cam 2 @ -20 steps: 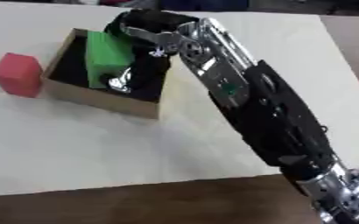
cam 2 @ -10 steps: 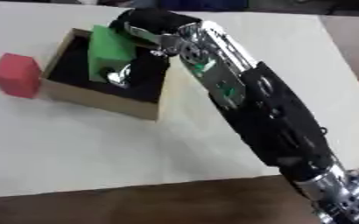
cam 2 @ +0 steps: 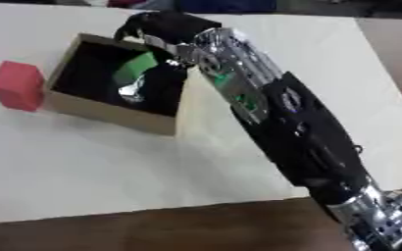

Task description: Pick up objects on the table and place them in the box.

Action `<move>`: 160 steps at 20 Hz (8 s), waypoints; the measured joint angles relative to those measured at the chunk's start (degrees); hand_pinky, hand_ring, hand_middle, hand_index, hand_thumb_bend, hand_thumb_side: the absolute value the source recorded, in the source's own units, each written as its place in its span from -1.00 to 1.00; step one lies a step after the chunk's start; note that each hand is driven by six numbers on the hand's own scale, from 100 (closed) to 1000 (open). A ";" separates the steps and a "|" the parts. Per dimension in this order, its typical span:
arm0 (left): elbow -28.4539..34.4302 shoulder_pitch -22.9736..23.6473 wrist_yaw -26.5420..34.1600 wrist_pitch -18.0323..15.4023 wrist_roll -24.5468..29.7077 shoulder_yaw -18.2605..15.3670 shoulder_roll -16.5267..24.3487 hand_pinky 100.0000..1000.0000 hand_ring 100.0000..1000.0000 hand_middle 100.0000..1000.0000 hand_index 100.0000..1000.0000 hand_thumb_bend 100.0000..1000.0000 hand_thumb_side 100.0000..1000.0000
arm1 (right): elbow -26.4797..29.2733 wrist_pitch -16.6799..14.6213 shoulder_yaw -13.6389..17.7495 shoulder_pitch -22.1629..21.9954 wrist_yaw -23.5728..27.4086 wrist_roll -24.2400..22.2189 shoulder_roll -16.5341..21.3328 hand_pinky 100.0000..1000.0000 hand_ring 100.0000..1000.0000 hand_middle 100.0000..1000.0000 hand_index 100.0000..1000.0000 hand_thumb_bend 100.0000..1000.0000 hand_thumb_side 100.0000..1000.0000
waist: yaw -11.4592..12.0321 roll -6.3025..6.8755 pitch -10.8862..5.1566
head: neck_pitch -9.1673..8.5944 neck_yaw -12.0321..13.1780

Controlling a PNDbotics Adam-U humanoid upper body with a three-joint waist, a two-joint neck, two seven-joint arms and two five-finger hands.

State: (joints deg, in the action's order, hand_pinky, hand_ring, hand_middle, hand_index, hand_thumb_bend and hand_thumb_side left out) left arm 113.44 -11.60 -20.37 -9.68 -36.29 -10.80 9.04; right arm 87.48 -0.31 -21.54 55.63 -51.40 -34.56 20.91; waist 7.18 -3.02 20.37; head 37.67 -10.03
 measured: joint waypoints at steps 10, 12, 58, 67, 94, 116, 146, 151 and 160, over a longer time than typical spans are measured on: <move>0.00 0.07 -0.28 -0.26 0.19 0.72 2.62 -0.31 0.10 0.21 0.41 -0.57 0.96 | 8.32 2.61 4.37 -1.07 7.87 3.56 0.03 1.00 0.83 0.72 0.94 -0.90 0.53 | -0.54 0.33 0.00 | 0.00 0.36; 0.00 -0.02 -0.99 -0.12 0.08 1.07 5.16 -0.30 0.12 0.26 0.46 -0.52 0.96 | 12.83 4.41 6.15 -1.76 12.71 5.34 1.11 1.00 0.79 0.72 0.97 -1.00 0.57 | -0.96 0.52 -0.01 | 0.01 0.68; -21.16 -29.29 -23.04 -0.88 77.63 18.65 43.37 0.52 0.72 0.68 0.96 0.07 0.21 | 26.13 3.17 19.03 -20.92 62.70 24.33 9.08 1.00 0.72 0.70 1.00 -1.00 0.94 | -7.95 1.81 -3.46 | 2.55 6.67; -28.77 -34.44 -22.45 -2.92 84.94 21.68 38.61 0.53 0.73 0.70 0.97 -0.04 0.09 | 26.13 3.56 18.96 -20.76 62.70 24.01 8.64 1.00 0.72 0.70 1.00 -1.00 0.95 | -8.56 1.99 -3.00 | 2.03 7.44; -35.99 -36.97 -31.42 -4.56 81.69 22.66 34.86 0.66 0.79 0.72 1.00 -0.28 -0.06 | 26.13 4.44 18.67 -20.49 62.70 23.08 7.65 1.00 0.70 0.65 1.00 -1.00 1.00 | -9.62 2.15 -1.23 | 0.24 8.37; -39.62 -37.70 -33.25 -4.92 80.51 22.92 33.74 0.29 0.51 0.14 0.63 -1.00 -0.38 | 26.13 5.14 18.64 -20.30 62.70 22.27 7.06 1.00 0.70 0.64 1.00 -1.00 1.00 | -10.38 1.98 -0.25 | -1.12 8.83; -18.77 -43.50 -26.04 0.76 68.35 27.11 25.80 0.01 0.39 0.07 0.54 -1.00 0.13 | 26.13 5.91 18.68 -21.29 62.70 22.15 6.47 1.00 0.70 0.64 1.00 -1.00 1.00 | -10.06 3.29 -1.14 | 1.13 10.98; -20.31 -43.91 -24.23 1.36 67.20 27.90 24.77 0.04 0.45 0.13 0.58 -0.88 0.22 | 26.13 5.97 18.68 -21.29 62.70 22.03 6.10 1.00 0.70 0.64 1.00 -1.00 1.00 | -10.74 3.53 -0.92 | 1.12 11.17; -27.41 -43.88 -29.65 3.51 63.42 27.92 24.43 0.35 0.70 0.48 0.78 0.34 0.44 | 26.13 5.92 18.69 -21.28 62.94 21.98 5.65 1.00 0.70 0.64 1.00 -1.00 1.00 | -11.27 3.59 -0.92 | 1.07 11.29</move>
State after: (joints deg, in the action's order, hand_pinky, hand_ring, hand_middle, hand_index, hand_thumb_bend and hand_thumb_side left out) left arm 86.03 -55.48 -50.02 -6.17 27.13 17.12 33.47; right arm 113.61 5.61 -2.85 34.34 11.54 -12.57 26.55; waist -4.09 0.57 19.44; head 38.74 1.26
